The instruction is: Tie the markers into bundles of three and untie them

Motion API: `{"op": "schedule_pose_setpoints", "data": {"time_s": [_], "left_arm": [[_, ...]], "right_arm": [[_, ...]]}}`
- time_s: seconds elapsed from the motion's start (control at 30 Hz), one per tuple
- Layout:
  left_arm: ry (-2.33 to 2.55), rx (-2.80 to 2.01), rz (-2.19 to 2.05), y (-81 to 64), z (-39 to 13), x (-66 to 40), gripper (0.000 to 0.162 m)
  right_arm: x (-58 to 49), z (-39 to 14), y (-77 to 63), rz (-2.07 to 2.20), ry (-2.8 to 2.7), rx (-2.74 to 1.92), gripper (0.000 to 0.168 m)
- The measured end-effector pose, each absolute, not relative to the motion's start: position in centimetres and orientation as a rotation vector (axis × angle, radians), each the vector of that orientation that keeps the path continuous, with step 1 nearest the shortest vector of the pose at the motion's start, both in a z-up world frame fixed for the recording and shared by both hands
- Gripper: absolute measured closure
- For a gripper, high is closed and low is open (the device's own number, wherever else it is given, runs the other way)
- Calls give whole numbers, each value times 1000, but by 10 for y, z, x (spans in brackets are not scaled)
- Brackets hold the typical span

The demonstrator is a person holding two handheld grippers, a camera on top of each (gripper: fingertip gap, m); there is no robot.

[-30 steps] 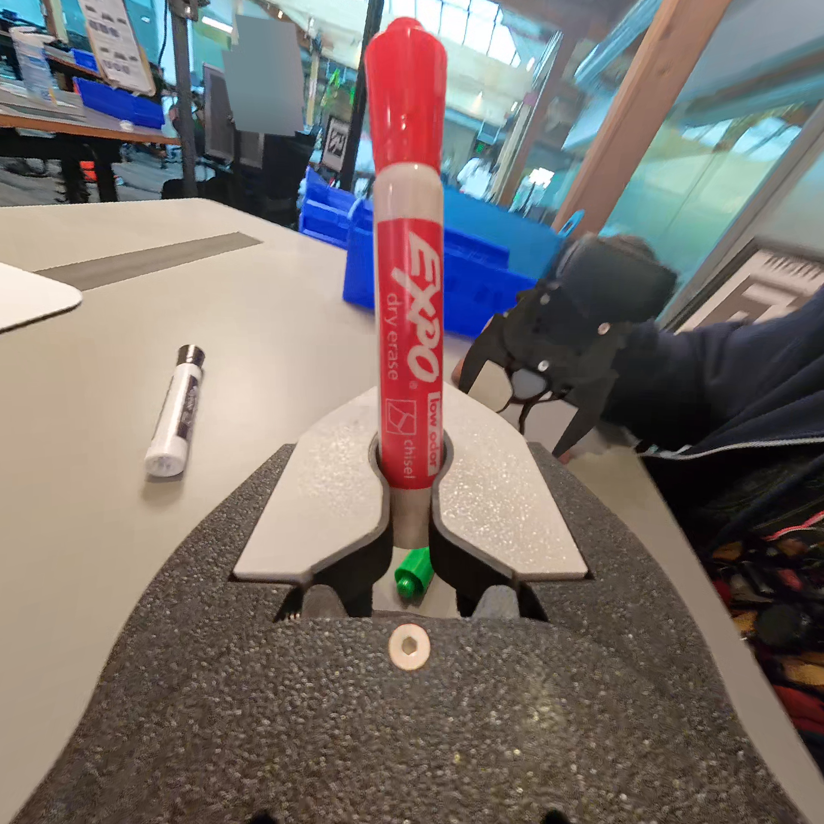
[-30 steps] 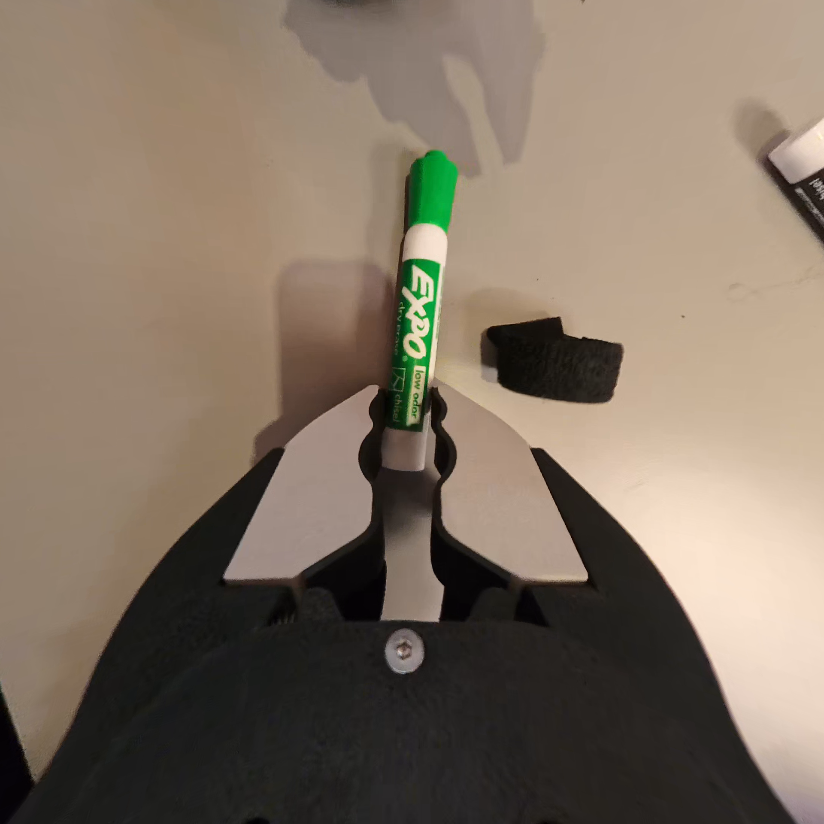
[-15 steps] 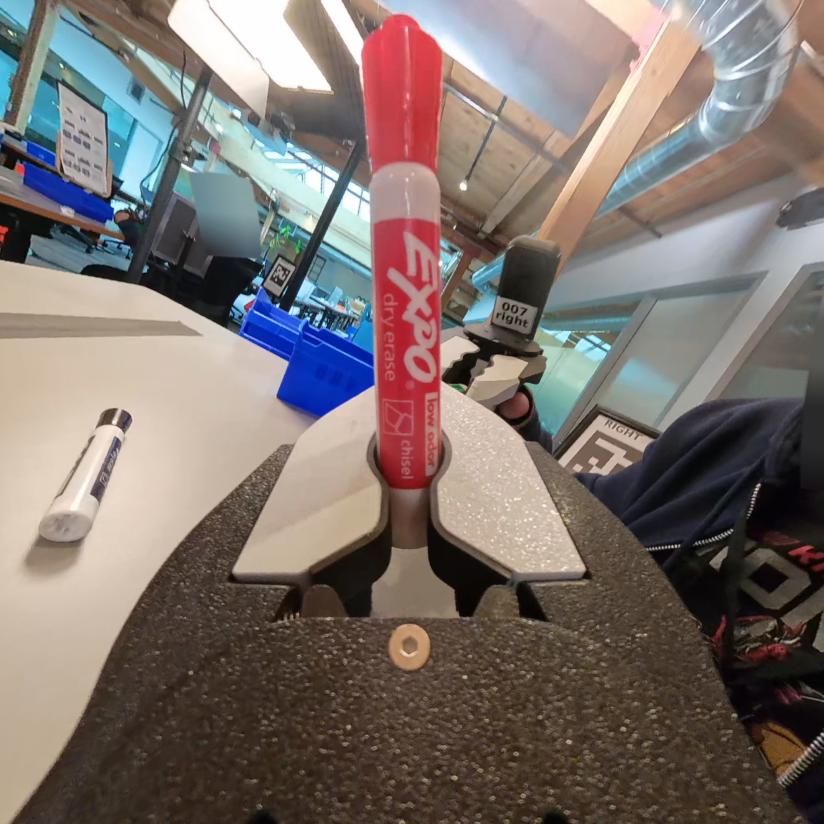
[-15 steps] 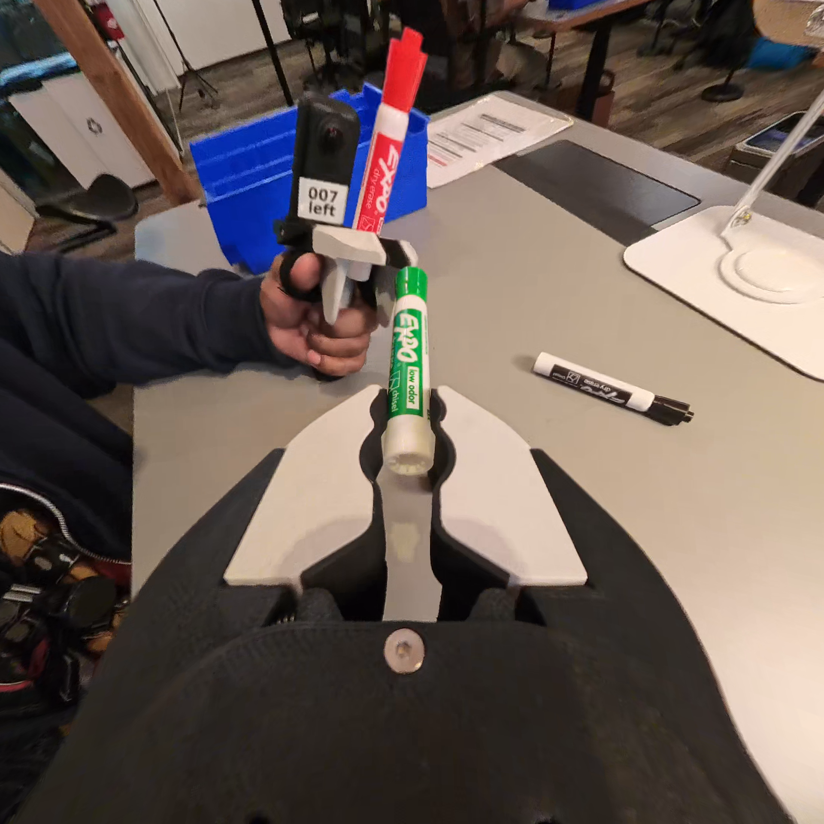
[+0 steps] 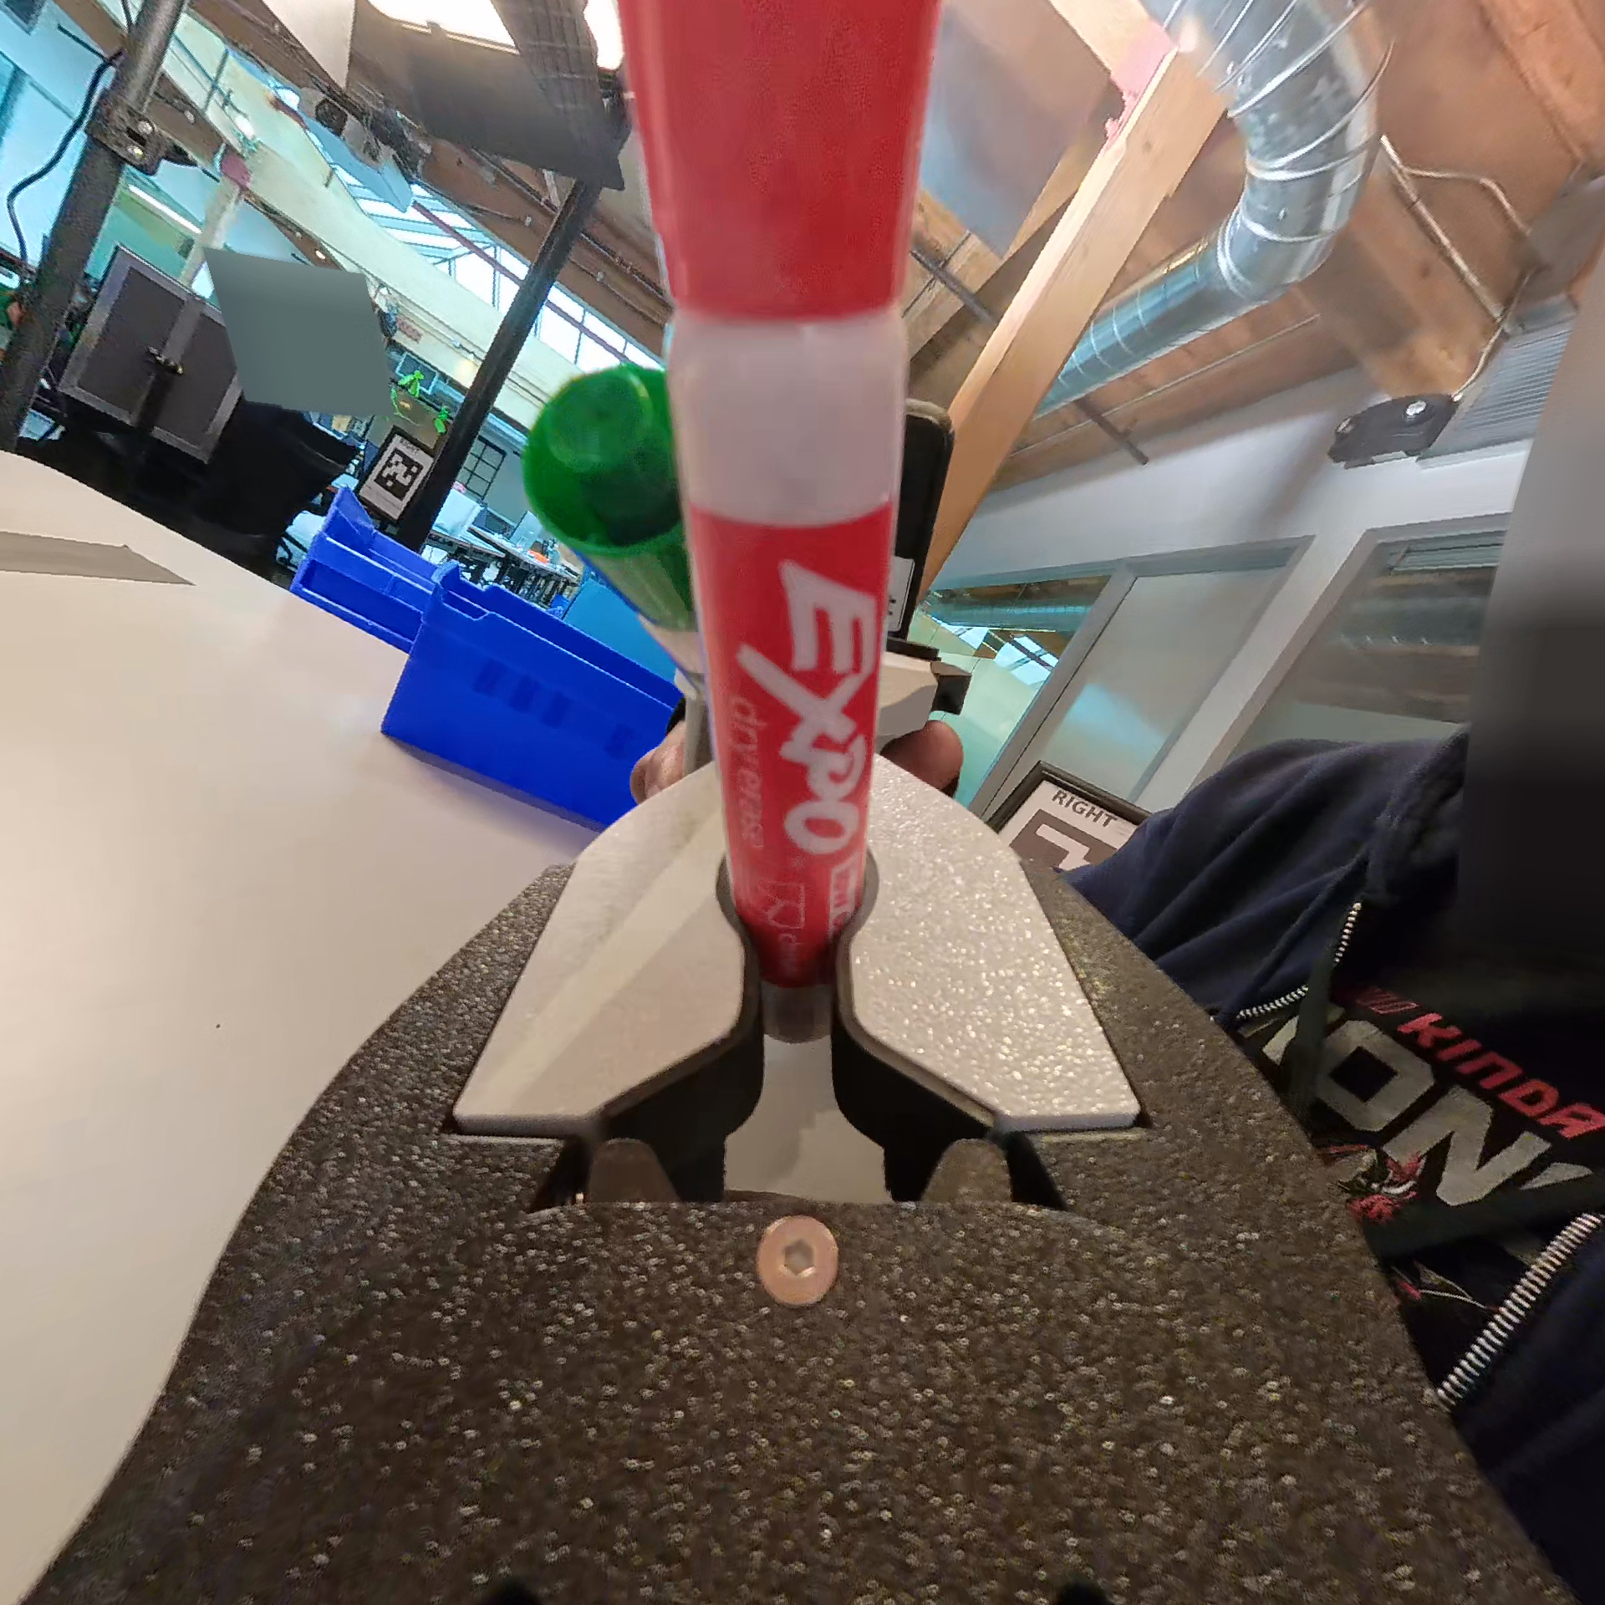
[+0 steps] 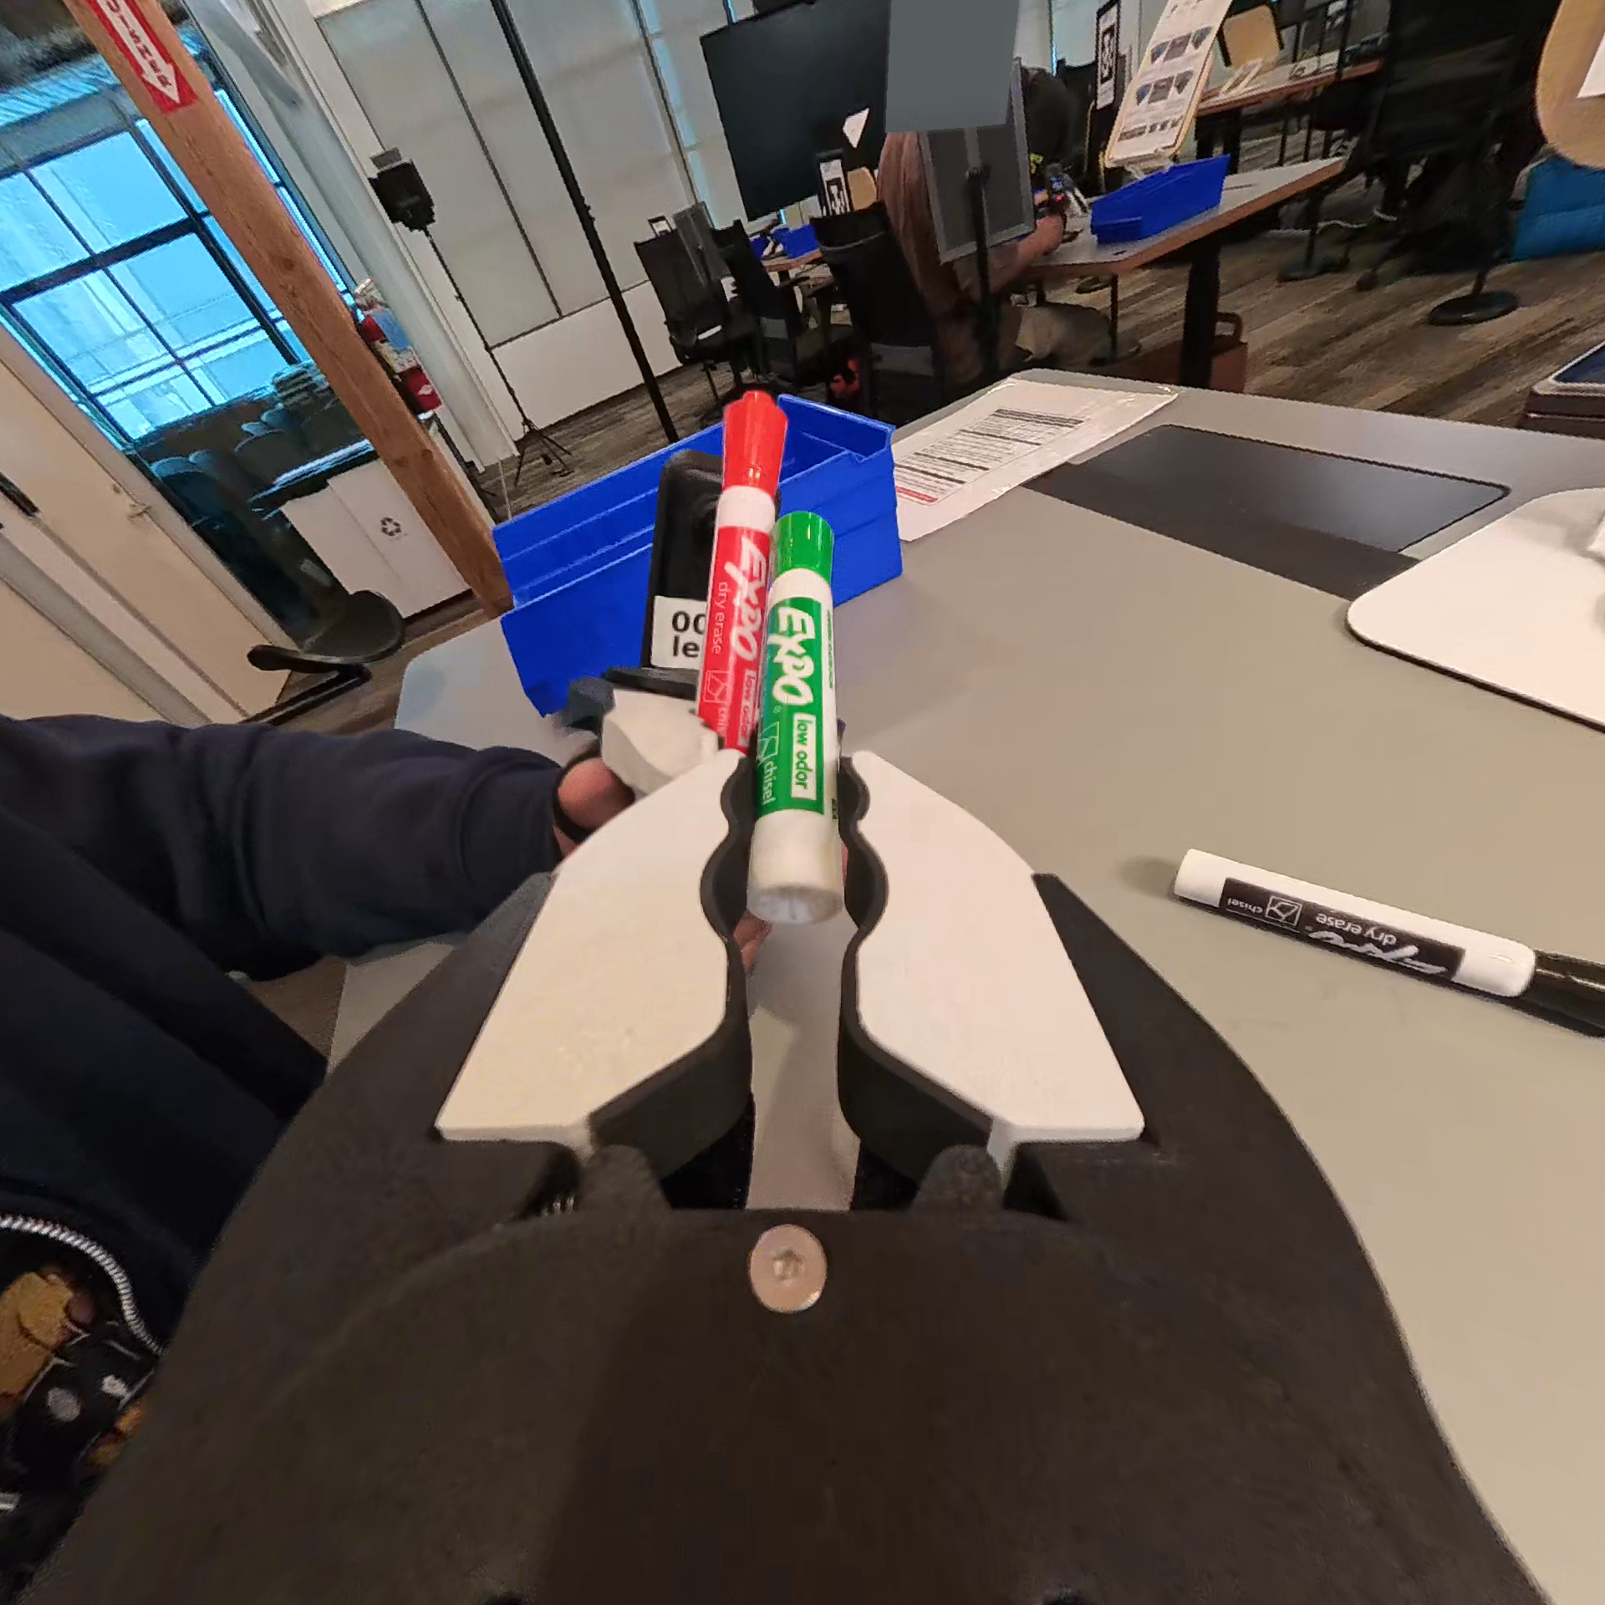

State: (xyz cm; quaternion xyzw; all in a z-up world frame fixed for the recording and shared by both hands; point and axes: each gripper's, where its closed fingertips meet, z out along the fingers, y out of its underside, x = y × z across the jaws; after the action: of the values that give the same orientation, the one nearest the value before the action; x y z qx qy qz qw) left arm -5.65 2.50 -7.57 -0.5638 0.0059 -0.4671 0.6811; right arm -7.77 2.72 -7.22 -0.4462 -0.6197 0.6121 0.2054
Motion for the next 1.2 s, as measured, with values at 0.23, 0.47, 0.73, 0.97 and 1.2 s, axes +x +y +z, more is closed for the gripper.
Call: {"op": "schedule_pose_setpoints", "data": {"time_s": [0.23, 0.47, 0.73, 0.97, 1.2], "left_arm": [[-20, -1261, -1028, 27, -77, -62, 151], [-42, -1204, -1039, 24, -71, -68, 151], [-58, -1206, -1028, 25, -71, -69, 151], [-33, -1328, -896, 33, -85, -69, 151], [69, -1440, -786, 36, -96, -57, 150]], "right_arm": [[-76, -73, 27, 1753, -1680, -1233, 151], [-66, -78, 31, 1763, -1591, -1184, 151], [-74, -91, 22, 1569, -1606, -1173, 151], [-76, -105, 28, 1483, -1655, -1250, 151], [-72, -109, 31, 1395, -1699, -1166, 150]]}}
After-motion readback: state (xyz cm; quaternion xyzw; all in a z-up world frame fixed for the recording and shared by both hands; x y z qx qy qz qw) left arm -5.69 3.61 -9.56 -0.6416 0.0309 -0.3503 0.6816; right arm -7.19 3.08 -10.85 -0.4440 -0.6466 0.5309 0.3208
